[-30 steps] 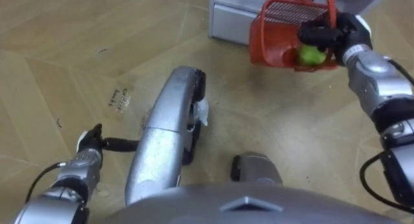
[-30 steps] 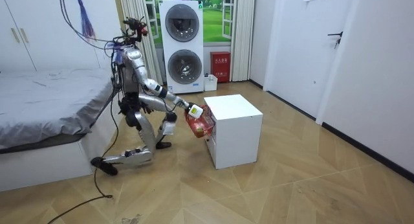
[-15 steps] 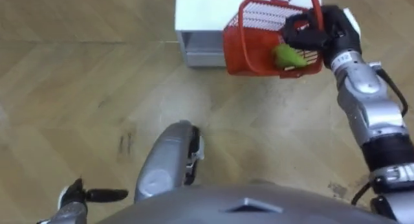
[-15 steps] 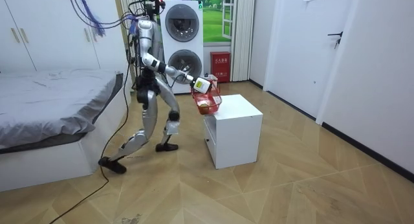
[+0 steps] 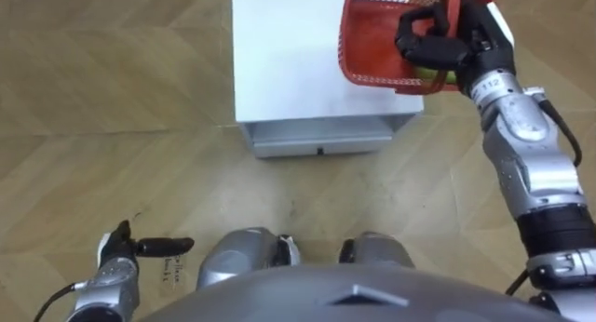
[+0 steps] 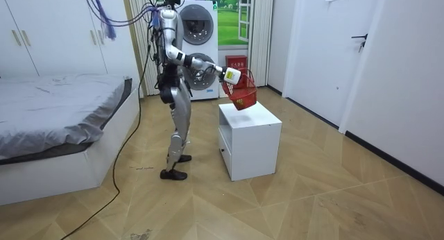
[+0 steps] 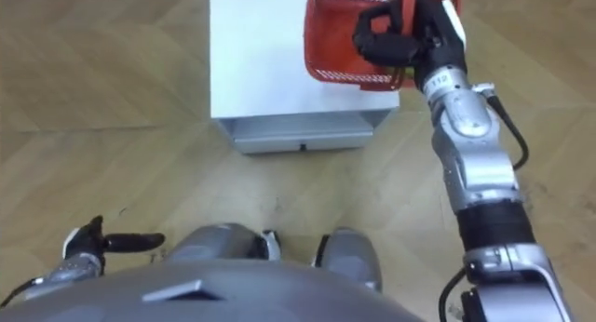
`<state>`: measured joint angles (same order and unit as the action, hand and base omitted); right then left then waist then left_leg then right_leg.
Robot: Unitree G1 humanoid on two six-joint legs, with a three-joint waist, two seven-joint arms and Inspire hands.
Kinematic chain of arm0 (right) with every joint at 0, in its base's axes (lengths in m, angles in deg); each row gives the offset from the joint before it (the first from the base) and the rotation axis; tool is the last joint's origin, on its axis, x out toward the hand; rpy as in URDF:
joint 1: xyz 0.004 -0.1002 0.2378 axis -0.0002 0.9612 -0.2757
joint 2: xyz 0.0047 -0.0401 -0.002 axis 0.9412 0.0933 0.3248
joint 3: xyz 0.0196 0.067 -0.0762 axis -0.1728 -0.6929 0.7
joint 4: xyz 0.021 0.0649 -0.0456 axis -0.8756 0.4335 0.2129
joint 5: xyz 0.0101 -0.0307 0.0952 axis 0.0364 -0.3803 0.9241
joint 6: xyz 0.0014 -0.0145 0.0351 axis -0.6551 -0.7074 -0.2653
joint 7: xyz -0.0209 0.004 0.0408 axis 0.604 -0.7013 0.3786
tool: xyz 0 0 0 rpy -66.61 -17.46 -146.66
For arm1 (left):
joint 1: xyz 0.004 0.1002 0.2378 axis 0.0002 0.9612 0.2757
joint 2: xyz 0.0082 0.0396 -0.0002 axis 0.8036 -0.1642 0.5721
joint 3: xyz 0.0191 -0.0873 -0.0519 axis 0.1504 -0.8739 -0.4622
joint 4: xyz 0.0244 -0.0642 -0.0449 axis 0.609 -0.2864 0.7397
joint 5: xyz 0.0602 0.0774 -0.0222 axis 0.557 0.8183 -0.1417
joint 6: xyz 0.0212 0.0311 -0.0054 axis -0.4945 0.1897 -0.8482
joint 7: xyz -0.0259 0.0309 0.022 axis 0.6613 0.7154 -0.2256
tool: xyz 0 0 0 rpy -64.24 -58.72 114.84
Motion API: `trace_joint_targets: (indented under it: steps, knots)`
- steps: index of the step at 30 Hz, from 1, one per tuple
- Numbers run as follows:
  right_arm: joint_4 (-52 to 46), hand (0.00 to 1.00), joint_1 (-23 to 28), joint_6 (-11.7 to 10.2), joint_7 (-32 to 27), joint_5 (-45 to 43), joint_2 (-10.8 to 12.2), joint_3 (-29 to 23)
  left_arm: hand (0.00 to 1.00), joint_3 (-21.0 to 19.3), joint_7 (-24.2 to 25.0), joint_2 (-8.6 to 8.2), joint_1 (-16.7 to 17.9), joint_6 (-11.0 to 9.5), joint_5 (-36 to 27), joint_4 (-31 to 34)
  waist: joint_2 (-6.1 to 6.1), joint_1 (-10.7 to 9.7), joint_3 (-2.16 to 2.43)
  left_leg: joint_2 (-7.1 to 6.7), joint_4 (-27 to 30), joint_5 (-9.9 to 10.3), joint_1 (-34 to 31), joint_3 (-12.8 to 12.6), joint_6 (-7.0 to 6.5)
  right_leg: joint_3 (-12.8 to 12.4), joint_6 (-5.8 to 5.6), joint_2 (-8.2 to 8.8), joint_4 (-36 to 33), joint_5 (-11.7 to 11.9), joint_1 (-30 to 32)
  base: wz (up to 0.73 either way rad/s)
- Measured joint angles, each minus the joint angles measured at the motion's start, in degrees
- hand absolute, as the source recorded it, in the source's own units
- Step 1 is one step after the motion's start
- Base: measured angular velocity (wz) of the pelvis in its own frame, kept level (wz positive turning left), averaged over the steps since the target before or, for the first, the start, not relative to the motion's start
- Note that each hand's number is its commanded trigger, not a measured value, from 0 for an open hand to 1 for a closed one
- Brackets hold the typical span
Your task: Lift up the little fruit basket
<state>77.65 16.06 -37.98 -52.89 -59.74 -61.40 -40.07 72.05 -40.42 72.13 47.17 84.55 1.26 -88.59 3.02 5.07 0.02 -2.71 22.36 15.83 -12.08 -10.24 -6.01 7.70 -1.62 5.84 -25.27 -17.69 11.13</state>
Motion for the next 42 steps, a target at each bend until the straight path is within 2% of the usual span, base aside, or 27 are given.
trace_joint_targets:
  steps: [3,6,9,12,14,15,16,17,18,19,20,21,22,23,24,25,29,33,36,38,42]
  knots:
    - [-0.66,1.0,0.12,0.4,0.64,-0.04,-0.08,-0.45,0.0,-0.61,0.06,-0.6,0.92,-0.01,0.03,-0.09,0.31,-0.13,-0.01,0.09,-5.99,-2.42,3.82,1.02,0.96,0.26,0.51,-1.27,6.79,2.33,-3.95,0.05]
    - [-2.09,1.0,0.17,0.78,1.25,-0.05,-0.06,-0.6,0.0,-0.68,0.43,-0.74,0.97,-0.09,-0.08,-0.89,0.45,-0.07,0.01,0.26,-7.75,-2.8,5.77,1.62,1.54,0.23,0.87,-1.97,9.74,2.92,-6.52,-0.01]
    - [-5.15,1.0,0.22,1.62,2.35,-0.08,-0.06,-0.58,0.0,-0.98,1.67,-0.74,1.27,-0.01,-0.05,-1.59,0.77,-0.07,0.0,0.31,-9.39,-3.03,8.12,3.69,1.91,0.28,1.24,-2.6,11.63,3.18,-8.91,-0.02]
    - [-6.72,1.0,0.22,1.74,2.99,-0.47,-0.01,-0.31,0.0,-2.63,3.21,-0.81,1.32,-0.03,0.16,-1.86,1.42,0.26,0.0,0.69,-9.86,-3.22,9.83,6.83,2.22,0.75,1.93,-3.2,11.67,3.67,-10.4,-0.04]
    - [-6.72,1.0,0.47,2.11,3.12,-0.12,-0.01,0.18,0.0,-2.94,3.97,-0.78,1.55,0.16,0.07,-3.33,1.3,0.31,-0.05,1.51,-9.83,-3.22,11.77,9.5,2.23,2.5,2.16,-3.9,10.03,4.31,-11.58,-0.02]
    - [-6.71,1.0,0.46,2.12,3.17,-0.12,-0.02,0.21,0.0,-2.93,4.15,-0.87,1.7,0.3,0.08,-3.32,1.03,0.38,-0.21,1.88,-9.98,-3.23,12.33,10.82,2.25,3.49,2.12,-4.07,7.93,4.27,-10.78,-0.29]
    - [-6.7,1.0,0.53,2.14,3.39,-0.19,0.09,0.28,0.0,-3.03,4.27,-0.98,1.59,0.34,0.16,-3.26,0.17,0.98,-0.19,3.21,-10.68,-3.27,12.91,15.54,2.53,3.35,2.09,-6.29,7.99,2.73,-7.58,-0.76]
    - [-7.17,1.0,-0.6,2.16,3.4,-0.44,0.31,1.09,0.0,-4.37,4.29,-1.03,1.7,0.24,0.22,-3.31,0.52,2.24,-0.04,4.13,-9.34,-2.69,11.47,16.0,3.63,2.54,5.11,-7.64,16.04,6.7,-4.06,-0.76]
    - [-7.34,1.0,-1.09,2.1,3.32,-0.46,0.15,1.62,0.0,-5.3,4.33,-1.4,2.04,0.3,0.63,-3.86,0.51,2.19,-0.38,4.57,-7.8,-1.81,10.62,16.04,5.51,3.62,6.59,-7.72,17.18,12.92,-3.29,-0.28]
    - [-6.62,1.0,-0.58,2.16,2.59,-0.16,0.42,2.11,0.0,-5.72,4.28,-1.63,1.75,0.46,1.69,-5.06,0.21,0.71,-0.06,5.55,-6.89,-0.86,9.95,14.54,8.3,5.54,6.19,-8.0,16.48,13.82,-4.38,0.43]
    - [-5.17,1.0,-0.63,2.34,2.32,0.05,0.46,2.24,0.0,-4.85,4.47,-1.63,1.29,0.58,2.19,-5.53,0.36,0.19,-0.14,6.18,-8.83,-0.91,9.75,11.67,8.35,5.41,6.19,-7.6,16.73,13.82,-5.55,0.58]
    - [-4.24,1.0,-0.85,2.34,2.31,0.08,0.5,2.23,0.0,-4.56,4.62,-1.69,1.09,0.58,2.13,-5.53,0.45,0.21,-0.27,6.24,-10.24,-1.0,9.39,10.71,8.25,4.78,6.19,-7.38,16.96,13.82,-6.13,0.53]
    - [-2.74,1.0,-1.38,2.65,2.36,0.61,0.74,2.32,0.0,-3.54,4.68,-1.69,1.03,0.55,2.08,-5.33,0.68,0.46,-0.39,6.21,-12.55,-2.57,7.75,9.38,8.11,5.0,6.14,-6.86,17.45,13.78,-6.98,0.3]
    - [-1.22,1.0,-2.2,2.74,2.42,1.88,0.76,2.67,0.0,-2.2,4.6,-1.65,1.04,0.72,2.1,-5.38,0.62,1.45,-0.4,6.23,-13.36,-8.05,5.59,8.86,6.88,5.48,5.38,-6.8,17.33,13.27,-7.15,0.09]
    - [0.17,1.0,-2.56,3.1,2.5,2.05,1.45,3.03,0.0,-1.68,4.33,-1.45,1.06,0.92,2.13,-5.94,1.32,2.79,-0.16,5.68,-12.51,-8.21,5.72,8.83,7.03,5.94,4.55,-6.19,17.49,12.57,-7.25,0.0]
    - [0.46,1.0,-2.68,3.13,2.59,1.95,1.44,3.23,0.0,-1.44,4.3,-1.49,1.06,1.01,2.3,-6.48,1.32,3.15,-0.2,5.4,-12.66,-8.23,5.72,9.06,6.99,6.45,4.26,-5.94,17.49,12.38,-7.27,0.12]
    - [3.35,1.0,-3.7,3.39,3.12,1.95,1.88,5.04,0.0,-0.67,4.39,-0.88,1.13,1.72,2.87,-10.04,1.93,5.33,-0.79,3.9,-12.64,-8.27,4.94,10.2,6.74,7.47,3.29,-4.73,17.46,11.46,-6.95,0.13]
    - [7.61,1.0,-6.03,3.48,3.57,2.09,2.68,5.24,0.0,-0.36,5.3,-0.68,1.38,2.94,4.0,-10.07,1.98,5.42,-1.04,2.88,-10.61,-7.98,1.41,11.27,5.8,8.47,3.2,-3.87,16.32,10.25,-4.87,0.33]
    - [10.61,1.0,-7.76,3.5,3.42,2.14,3.64,5.26,0.0,-0.19,5.79,-0.67,1.38,2.86,4.6,-10.2,1.68,5.87,-1.2,2.58,-9.64,-8.08,-0.53,12.27,5.49,10.35,3.2,-3.71,15.55,10.23,-3.63,0.2]
    - [11.5,1.0,-8.16,3.5,3.49,2.18,3.75,5.68,0.0,0.57,6.01,-0.64,1.39,2.92,4.53,-10.26,1.43,5.95,-1.28,2.03,-8.84,-8.04,-1.58,13.17,5.43,11.29,3.2,-3.24,15.44,10.21,-3.29,0.25]
    - [14.25,1.0,-8.44,3.55,3.62,2.15,3.81,7.03,0.0,1.29,7.76,-0.61,1.65,2.95,4.52,-10.29,0.93,6.45,-1.45,1.9,-7.76,-8.01,-2.65,14.37,5.16,12.69,3.0,-2.85,15.2,10.09,-3.15,0.19]
